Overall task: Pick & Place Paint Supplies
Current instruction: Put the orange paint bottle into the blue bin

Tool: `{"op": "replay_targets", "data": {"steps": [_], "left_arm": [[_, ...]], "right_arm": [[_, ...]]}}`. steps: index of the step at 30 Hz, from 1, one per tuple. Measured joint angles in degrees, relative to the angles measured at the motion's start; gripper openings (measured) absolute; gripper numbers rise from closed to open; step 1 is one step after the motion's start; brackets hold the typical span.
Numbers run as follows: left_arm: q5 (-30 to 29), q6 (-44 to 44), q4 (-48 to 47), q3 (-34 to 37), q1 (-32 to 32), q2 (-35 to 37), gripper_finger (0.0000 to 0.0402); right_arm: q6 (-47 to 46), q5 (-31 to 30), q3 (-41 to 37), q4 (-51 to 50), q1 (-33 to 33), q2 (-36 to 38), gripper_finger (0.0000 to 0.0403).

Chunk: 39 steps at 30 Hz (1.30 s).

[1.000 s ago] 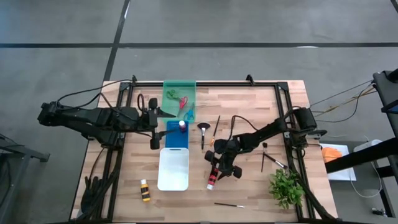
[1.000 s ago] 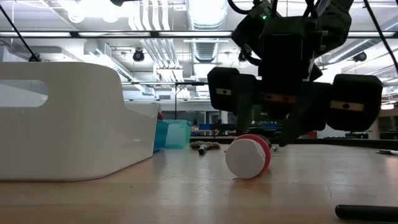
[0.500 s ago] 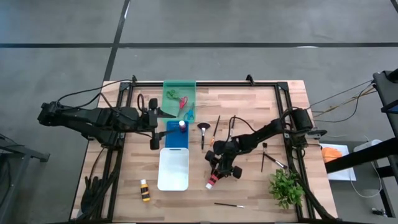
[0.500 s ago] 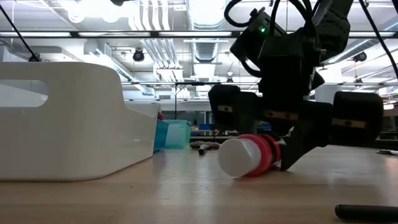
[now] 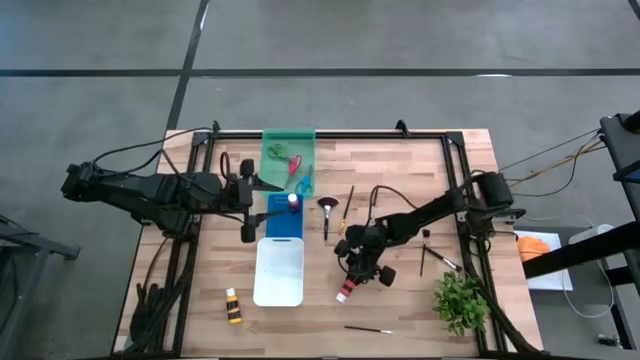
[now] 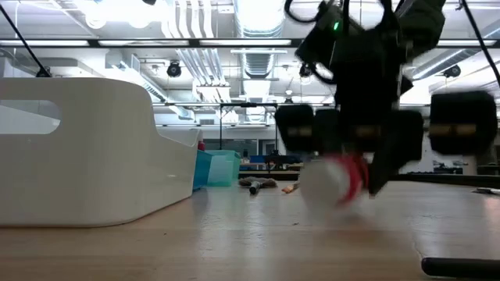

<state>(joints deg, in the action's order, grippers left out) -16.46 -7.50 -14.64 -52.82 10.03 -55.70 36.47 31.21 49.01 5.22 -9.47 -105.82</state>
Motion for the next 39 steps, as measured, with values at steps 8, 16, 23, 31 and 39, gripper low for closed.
{"op": "replay_targets", "data": {"steps": [8, 16, 23, 31, 39], "left_arm": [[-2.8, -9.1, 8.9, 0.0, 3.3, -5.4, 0.0260], [-17.1, -19.9, 15.5, 0.0, 5.5, -17.5, 0.0260], [-20.9, -26.2, 24.5, -1.7, 7.7, -24.9, 0.0260], [-21.0, -25.9, 24.1, -6.1, 7.7, -31.3, 0.0260], [-17.8, -25.5, 24.0, -8.0, 7.7, -33.9, 0.0260]], "right_arm": [[1.5, -4.8, 0.0, -8.2, 0.2, 16.1, 0.0139], [3.2, -19.7, 0.0, -12.8, 4.1, 31.1, 0.0140], [2.4, -21.4, 0.0, -14.6, 9.4, 37.6, 0.0140], [4.2, -21.4, 0.0, -13.7, 10.7, 37.8, 0.0141], [4.4, -21.3, 0.0, -13.9, 10.6, 37.5, 0.0141]]}}
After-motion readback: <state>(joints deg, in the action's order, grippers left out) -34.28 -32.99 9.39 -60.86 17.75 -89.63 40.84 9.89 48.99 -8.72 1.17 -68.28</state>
